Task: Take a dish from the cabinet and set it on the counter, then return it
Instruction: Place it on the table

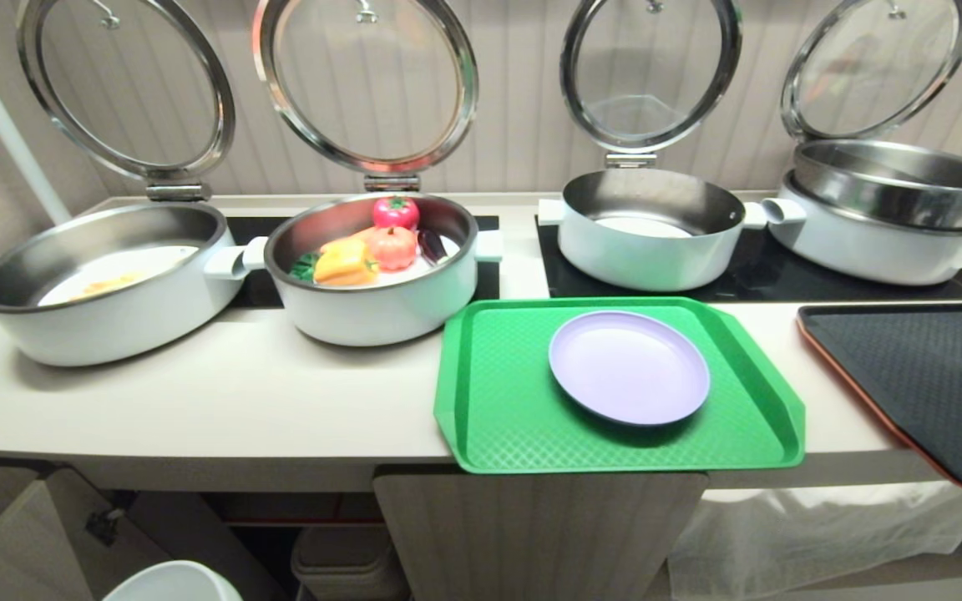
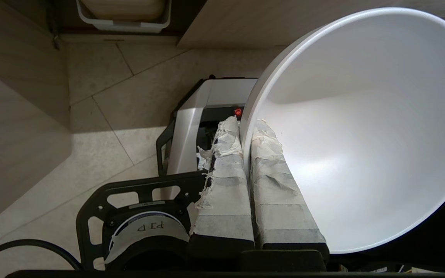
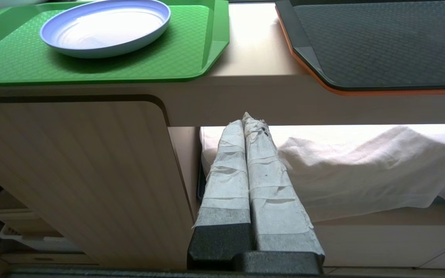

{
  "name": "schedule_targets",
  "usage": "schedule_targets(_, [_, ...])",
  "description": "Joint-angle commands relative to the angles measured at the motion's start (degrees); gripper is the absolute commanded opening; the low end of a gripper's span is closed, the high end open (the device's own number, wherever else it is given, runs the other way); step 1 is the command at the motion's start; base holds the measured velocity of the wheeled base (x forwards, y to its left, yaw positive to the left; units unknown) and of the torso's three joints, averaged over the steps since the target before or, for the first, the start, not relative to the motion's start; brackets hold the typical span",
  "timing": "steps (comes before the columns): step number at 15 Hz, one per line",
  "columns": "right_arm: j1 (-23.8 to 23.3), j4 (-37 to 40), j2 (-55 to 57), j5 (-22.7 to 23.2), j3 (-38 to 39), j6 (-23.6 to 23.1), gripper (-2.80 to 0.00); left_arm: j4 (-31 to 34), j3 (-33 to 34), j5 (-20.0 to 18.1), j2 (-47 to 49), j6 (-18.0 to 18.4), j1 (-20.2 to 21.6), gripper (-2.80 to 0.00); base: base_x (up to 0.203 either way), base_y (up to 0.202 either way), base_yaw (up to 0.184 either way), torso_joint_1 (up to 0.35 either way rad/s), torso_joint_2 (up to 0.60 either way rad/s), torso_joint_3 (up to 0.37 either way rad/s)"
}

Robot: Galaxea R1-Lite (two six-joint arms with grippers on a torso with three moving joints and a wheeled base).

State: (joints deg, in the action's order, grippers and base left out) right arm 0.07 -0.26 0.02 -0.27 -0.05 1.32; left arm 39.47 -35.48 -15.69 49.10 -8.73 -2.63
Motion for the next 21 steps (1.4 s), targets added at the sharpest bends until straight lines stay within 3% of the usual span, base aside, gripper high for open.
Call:
schedule_targets(1, [0.0,0.0,0.1,0.0,0.0,0.0,-2.8,0.3,-1.4,0.0,1.2,-0.1,0.0,-2.8,0.0,0.0,0.0,0.029,-0.06,-0.032])
schedule_targets(21, [0.0,0.0,0.1,0.0,0.0,0.0,-2.8,-1.2,-23.3,0.0,27.9,-0.2,0.3,-2.8,0.0,0.0,0.0,0.002,0.0,-0.001])
